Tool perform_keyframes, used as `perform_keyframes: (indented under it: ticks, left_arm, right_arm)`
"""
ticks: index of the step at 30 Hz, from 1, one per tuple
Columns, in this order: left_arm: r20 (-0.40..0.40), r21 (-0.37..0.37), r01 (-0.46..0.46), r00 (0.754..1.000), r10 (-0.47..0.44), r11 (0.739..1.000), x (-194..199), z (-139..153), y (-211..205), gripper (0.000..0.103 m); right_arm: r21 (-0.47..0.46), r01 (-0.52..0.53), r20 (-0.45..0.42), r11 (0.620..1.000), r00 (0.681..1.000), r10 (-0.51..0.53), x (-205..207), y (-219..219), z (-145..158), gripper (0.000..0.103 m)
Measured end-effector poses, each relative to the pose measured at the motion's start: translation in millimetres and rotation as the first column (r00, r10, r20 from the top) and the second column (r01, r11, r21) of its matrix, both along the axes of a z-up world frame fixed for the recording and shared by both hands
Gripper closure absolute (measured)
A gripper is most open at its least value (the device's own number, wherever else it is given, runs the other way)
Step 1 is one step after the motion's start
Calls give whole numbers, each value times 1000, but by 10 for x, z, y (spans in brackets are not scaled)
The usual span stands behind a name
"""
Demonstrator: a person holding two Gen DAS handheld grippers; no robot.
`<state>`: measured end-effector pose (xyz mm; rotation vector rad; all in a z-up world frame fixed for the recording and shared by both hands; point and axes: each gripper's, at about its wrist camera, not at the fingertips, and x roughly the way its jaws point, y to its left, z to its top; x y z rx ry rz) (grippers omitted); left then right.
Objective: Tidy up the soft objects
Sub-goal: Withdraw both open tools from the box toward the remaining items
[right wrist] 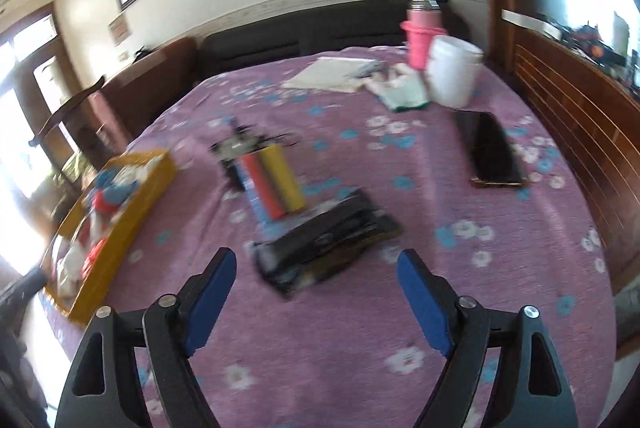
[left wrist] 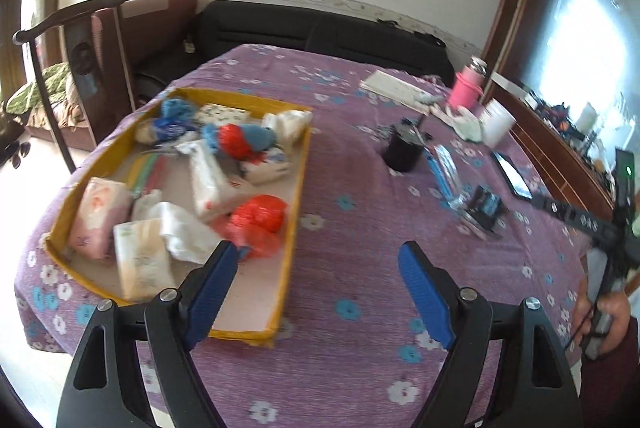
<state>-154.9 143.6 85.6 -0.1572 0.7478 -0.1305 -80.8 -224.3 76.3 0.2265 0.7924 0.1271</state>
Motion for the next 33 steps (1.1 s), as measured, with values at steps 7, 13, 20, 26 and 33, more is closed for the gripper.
perform_keyframes:
  ticks: [7,13,20,26,33]
  left_arm:
    - [-56,113,102,994,-96,988,99,-80,-618,21]
    - [-83,133,122,990,-111,984,189,-121,-762,21]
    - [-97,105,86,992,-76,991,240,-135,-611,21]
    - [-85,62,38,996,-32,997,267,-108,-354,21]
    - [-138,58,91,987,-82,994,474,-246,-523,21]
  right_arm:
    - [52,98,18,994,995,-99,613,-231,-186,13]
    - [147,-28,-72,989,997,39,1118,-17,-261,13]
    - [492,-44,-193,870,968,158,1663,120,-542,13]
    - [691,-249,-143,679,873,466,1527,462,-641,12]
    - [483,-343,48,805,929,367,975,69,-247,12]
